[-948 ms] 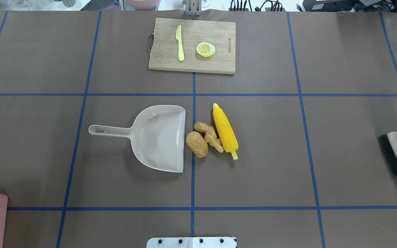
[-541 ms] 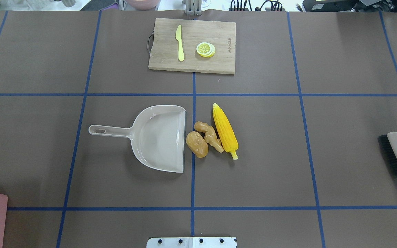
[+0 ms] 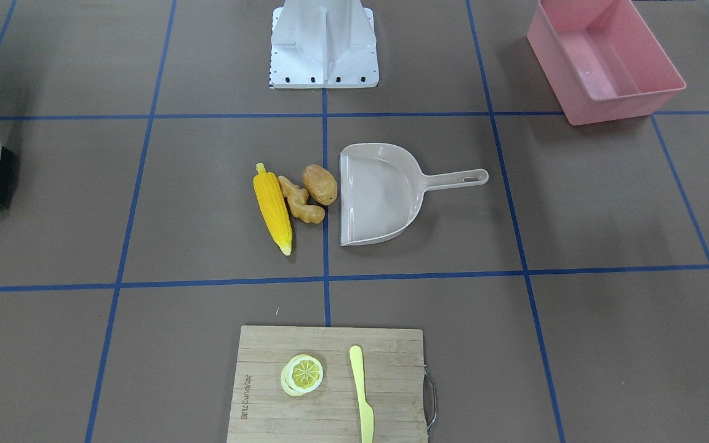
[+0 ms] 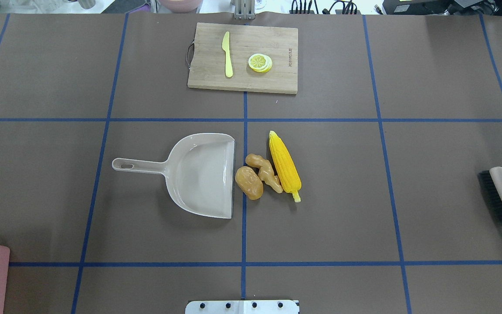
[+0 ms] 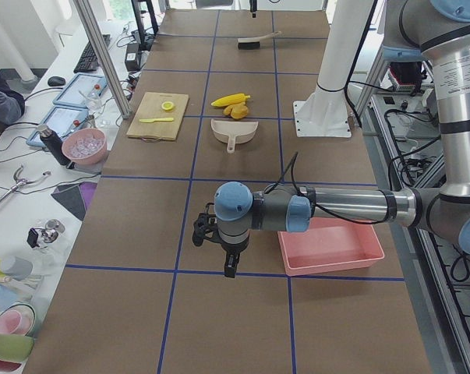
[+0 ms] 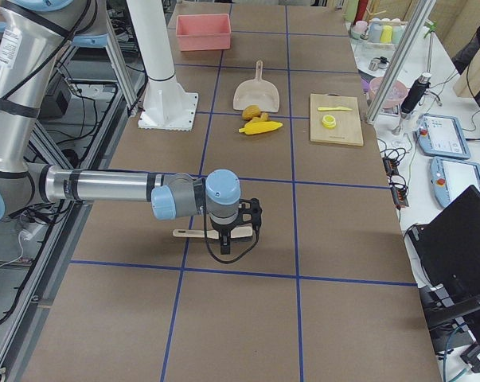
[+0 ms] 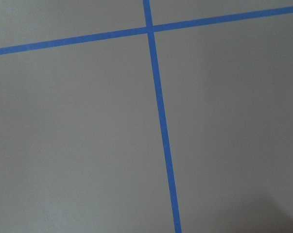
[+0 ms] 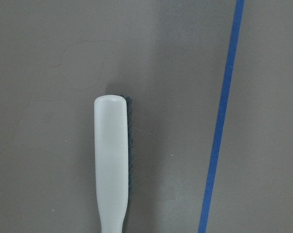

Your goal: Sweep and dump trash into bin

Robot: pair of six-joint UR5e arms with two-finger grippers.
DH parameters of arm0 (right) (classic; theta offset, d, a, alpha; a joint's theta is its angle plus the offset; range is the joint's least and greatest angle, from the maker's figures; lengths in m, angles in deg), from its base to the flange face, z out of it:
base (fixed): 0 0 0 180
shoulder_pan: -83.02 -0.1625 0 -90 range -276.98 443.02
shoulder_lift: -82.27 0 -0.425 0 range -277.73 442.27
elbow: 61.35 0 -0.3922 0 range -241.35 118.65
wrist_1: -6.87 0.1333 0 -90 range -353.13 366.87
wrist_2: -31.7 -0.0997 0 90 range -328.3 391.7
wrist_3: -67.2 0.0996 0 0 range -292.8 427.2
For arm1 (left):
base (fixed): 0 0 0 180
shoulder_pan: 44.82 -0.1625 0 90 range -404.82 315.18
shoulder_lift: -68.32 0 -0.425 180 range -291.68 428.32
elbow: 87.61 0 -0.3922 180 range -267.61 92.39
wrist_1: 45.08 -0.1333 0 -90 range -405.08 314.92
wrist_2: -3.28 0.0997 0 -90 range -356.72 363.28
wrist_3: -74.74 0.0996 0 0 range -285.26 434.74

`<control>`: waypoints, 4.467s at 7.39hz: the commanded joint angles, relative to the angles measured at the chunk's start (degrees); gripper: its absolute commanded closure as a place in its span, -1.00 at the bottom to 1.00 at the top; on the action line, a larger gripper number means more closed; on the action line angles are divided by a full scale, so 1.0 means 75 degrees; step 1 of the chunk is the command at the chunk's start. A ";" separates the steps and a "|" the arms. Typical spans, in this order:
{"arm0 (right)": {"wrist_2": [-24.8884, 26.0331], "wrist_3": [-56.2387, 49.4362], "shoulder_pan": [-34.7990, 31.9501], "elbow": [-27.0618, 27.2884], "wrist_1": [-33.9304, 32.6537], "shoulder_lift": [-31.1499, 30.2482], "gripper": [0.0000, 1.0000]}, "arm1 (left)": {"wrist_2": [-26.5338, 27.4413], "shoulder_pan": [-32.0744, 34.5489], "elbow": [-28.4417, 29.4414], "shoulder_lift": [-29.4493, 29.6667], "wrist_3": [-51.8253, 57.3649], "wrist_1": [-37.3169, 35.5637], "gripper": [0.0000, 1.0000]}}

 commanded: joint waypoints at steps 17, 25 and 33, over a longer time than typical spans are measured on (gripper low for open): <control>0.0968 0.3142 0.3317 -0.0714 0.2848 -0.0801 -1.00 | 0.2784 -0.6233 -0.1602 0.1815 0.3175 0.3817 -0.98; 0.0897 0.3575 0.3763 -0.0644 0.2999 -0.0812 0.28 | 0.1740 -0.6408 -0.0432 0.4218 0.2696 0.1684 -0.98; 0.1165 0.3458 0.3271 0.0421 0.2989 -0.0394 1.00 | 0.2350 -0.6946 0.0342 0.4158 0.1782 0.2692 -0.97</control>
